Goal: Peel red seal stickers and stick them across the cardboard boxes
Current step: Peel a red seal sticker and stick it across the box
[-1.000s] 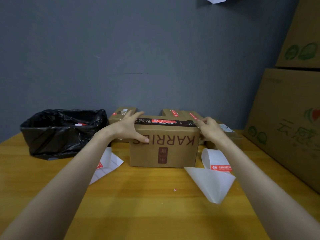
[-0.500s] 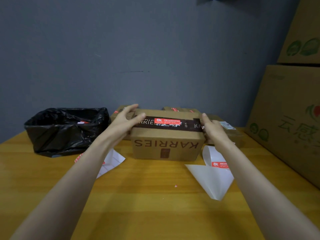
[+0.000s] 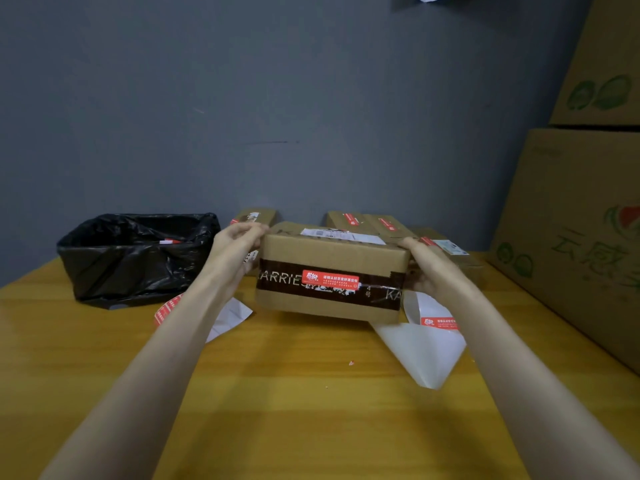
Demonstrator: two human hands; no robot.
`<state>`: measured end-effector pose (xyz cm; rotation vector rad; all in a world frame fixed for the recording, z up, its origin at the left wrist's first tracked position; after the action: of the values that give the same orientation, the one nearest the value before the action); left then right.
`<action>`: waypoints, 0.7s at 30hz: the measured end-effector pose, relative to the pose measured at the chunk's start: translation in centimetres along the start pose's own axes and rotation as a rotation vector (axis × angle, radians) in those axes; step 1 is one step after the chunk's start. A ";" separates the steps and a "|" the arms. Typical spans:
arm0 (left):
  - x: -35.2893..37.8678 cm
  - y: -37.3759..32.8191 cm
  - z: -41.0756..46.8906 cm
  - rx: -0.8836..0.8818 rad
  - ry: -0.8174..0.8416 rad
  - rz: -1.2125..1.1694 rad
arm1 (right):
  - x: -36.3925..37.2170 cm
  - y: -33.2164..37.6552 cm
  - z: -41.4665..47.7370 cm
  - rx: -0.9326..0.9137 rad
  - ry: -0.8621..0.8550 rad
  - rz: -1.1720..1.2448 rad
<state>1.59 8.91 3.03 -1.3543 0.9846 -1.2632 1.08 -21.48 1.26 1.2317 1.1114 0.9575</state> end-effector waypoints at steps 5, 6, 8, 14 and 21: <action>-0.1 0.3 -0.8 -0.042 -0.015 0.039 | 0.2 0.1 -0.6 -0.017 0.042 -0.109; -0.2 0.4 -0.9 -0.046 -0.021 0.049 | 0.3 0.2 -0.7 -0.034 0.038 -0.134; -0.4 0.5 -1.0 -0.050 -0.041 0.072 | 0.4 0.6 -0.9 -0.069 0.028 -0.140; -0.5 0.9 -0.8 -0.070 -0.057 0.184 | 0.9 1.1 -1.5 -0.161 0.020 -0.076; -0.8 1.2 -0.9 0.000 -0.087 0.205 | 1.4 1.3 -2.0 -0.270 -0.024 0.029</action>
<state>0.69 9.35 1.64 -1.2627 1.0347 -1.0424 -0.57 -19.55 2.43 1.0384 0.9141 1.0742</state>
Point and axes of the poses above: each hand's wrist, its own z-axis towards the middle knuckle, its own x-axis out of the palm, y = z × x, the point moved 7 cm from there along z, towards the middle knuckle, and after that the axes turned 8 degrees about -x, right-handed, at the moved point
